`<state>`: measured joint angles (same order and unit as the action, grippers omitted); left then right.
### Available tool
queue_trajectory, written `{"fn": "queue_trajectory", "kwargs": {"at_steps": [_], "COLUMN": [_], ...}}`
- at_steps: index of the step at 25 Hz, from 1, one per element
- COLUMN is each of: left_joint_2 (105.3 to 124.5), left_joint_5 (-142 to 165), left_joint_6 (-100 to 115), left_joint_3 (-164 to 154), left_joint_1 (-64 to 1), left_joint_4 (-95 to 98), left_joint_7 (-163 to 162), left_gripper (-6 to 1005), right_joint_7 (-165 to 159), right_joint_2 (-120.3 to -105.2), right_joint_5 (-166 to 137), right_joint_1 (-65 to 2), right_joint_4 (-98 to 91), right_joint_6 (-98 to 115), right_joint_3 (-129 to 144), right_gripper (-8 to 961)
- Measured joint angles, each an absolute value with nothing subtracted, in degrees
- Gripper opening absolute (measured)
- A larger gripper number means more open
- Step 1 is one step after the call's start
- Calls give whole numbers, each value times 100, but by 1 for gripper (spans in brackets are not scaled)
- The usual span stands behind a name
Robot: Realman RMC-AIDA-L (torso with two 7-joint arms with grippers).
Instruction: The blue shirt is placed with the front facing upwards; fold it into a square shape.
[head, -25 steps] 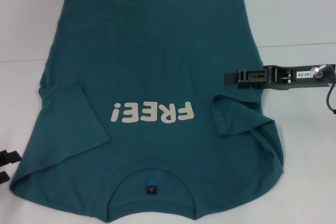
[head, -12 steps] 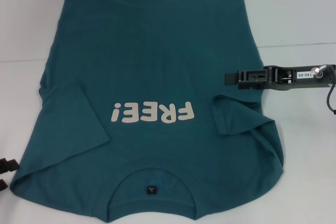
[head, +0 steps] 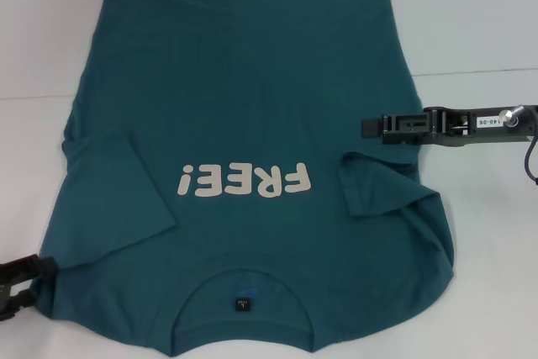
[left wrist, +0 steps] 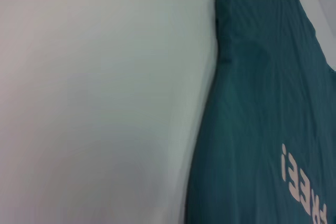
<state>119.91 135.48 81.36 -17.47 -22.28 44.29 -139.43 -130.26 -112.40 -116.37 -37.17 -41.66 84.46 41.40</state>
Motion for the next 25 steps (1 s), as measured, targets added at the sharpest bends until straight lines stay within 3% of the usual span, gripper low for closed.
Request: {"fn": "queue_trajectory", "kwargs": {"at_steps": [25], "left_joint_2": [11901], "left_joint_5": [13595], "left_joint_6": [7776], "left_joint_3": [-1818], "left_joint_1": [-2537], "left_joint_4": [4239], "left_joint_7": [-14007], "left_gripper": [724], "right_joint_7": [-13016], "right_joint_2": [-11214], "right_joint_5": [-11635], "right_joint_1": [-3691], "right_joint_4": [-4166], "right_joint_6": [8455], "right_joint_3": [4127], "right_gripper": [762]}}
